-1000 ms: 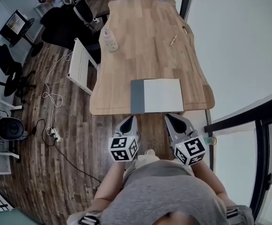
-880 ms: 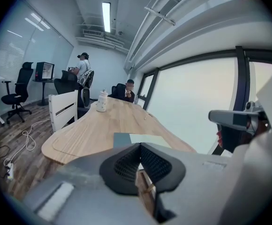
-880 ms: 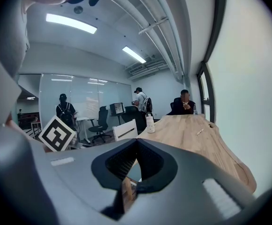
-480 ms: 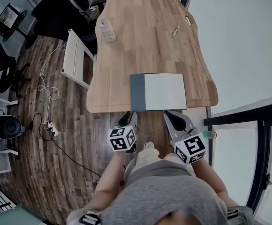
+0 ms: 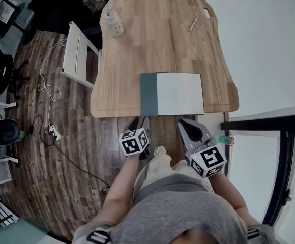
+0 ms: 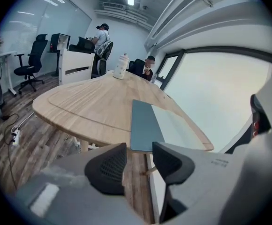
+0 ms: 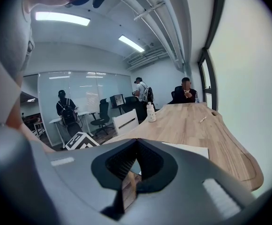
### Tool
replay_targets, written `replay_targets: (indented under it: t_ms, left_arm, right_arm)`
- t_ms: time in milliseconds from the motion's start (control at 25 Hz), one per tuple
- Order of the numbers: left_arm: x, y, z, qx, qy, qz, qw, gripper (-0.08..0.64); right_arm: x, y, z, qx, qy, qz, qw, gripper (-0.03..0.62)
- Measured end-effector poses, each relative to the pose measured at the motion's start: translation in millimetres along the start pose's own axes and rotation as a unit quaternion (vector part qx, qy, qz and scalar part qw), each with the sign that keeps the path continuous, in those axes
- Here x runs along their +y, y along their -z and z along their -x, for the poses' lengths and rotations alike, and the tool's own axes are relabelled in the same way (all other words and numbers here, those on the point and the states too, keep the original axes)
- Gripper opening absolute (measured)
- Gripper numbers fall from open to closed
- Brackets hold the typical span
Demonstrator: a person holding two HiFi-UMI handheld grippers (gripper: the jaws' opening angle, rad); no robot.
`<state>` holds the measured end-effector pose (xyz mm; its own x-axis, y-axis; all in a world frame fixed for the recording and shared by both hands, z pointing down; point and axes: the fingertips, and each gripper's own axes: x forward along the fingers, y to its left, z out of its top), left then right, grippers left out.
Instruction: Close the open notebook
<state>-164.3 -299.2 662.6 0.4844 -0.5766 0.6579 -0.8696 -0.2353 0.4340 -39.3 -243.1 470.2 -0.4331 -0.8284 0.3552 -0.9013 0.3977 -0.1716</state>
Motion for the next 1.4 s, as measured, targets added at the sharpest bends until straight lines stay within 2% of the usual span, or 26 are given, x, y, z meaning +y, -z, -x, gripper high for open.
replay_targets:
  t_ms: [280,560,760,1040,1160,1400]
  left_arm:
    - [8,9,-17,0.02,-0.001,0.05,0.9986,0.178]
    - [7,17,-22,0.036,0.004,0.069,0.997,0.178]
    - [3,17,-24,0.033,-0.005,0.056,0.9979,0.136]
    - [3,14,-23,0.026,-0.018,0.048,0.9984,0.127]
    - [4,8,-20,0.003,-0.027,0.042,0.9988,0.089]
    - [4,-11,-17,-0.031,-0.027,0.037,0.9985,0.058]
  right_arm:
    - [0,9,-8,0.013,-0.002,-0.007,1.0,0.0]
    - [1,12,-13,0.02,-0.005,-0.008,1.0,0.0]
    - [-2,10,-15,0.018,-0.001,-0.007,1.0,0.0]
    - [-4,8,-14,0.013,0.002,-0.008,1.0,0.0]
    - [-4,8,-13,0.012,0.0,-0.007,1.0,0.0]
    - [-2,10,-10,0.009,0.0,-0.009,1.0,0.0]
